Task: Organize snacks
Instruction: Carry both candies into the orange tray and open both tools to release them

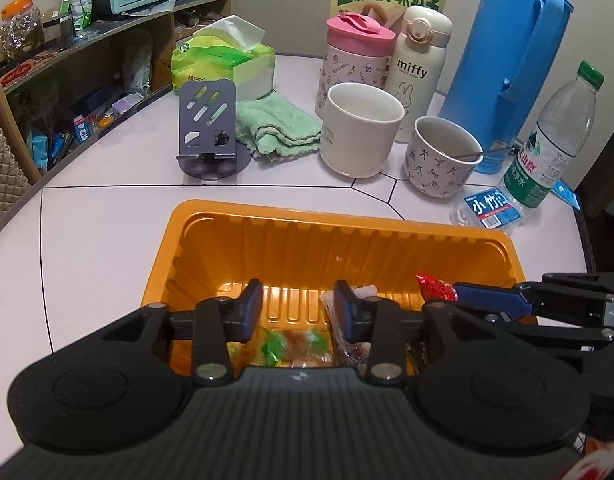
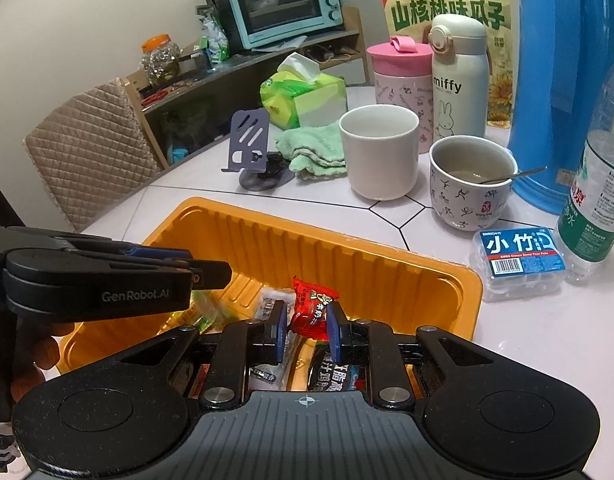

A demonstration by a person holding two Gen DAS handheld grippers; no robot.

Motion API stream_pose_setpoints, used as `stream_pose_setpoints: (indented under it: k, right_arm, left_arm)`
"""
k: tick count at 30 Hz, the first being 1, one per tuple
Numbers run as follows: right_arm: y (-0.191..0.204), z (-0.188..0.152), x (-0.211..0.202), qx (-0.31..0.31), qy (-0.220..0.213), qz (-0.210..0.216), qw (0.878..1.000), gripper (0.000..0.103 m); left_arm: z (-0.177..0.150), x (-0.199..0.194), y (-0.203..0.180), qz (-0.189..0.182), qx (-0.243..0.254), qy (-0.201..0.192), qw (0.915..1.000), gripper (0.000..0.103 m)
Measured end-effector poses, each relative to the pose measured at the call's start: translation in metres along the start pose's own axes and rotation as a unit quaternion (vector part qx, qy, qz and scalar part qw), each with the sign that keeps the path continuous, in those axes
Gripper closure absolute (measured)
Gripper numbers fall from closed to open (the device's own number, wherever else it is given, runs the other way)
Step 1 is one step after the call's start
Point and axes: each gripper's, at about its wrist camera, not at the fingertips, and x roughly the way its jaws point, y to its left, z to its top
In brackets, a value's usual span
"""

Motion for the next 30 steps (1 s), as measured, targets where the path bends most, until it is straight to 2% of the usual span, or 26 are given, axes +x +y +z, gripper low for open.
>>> stream_pose_setpoints:
  k: [22, 27, 28, 29, 30]
  right_arm:
    - [0.002, 0.002, 0.005, 0.009, 0.001, -0.006, 1.000, 0.081]
    - [0.000, 0.004, 0.003, 0.018, -0.021, -0.006, 1.000, 0.081]
    - [0.001, 0.005, 0.003, 0.016, -0.024, -0.008, 1.000, 0.080]
    - [0.002, 0.006, 0.003, 0.014, -0.026, -0.011, 0.999, 0.074]
    - [0.002, 0.006, 0.002, 0.011, -0.029, -0.013, 0.999, 0.060]
  left_arm:
    - [-0.003, -0.008, 0.010, 0.005, -0.015, 0.001, 0.9999, 0.061]
    - [-0.004, -0.013, 0.014, 0.007, -0.020, -0.001, 0.9998, 0.061]
    - [-0.005, -0.014, 0.015, 0.008, -0.021, -0.001, 0.9997, 0.061]
    - [-0.005, -0.015, 0.016, 0.008, -0.023, -0.002, 0.9997, 0.061]
    - [-0.006, -0.016, 0.017, 0.008, -0.025, -0.002, 0.9996, 0.060]
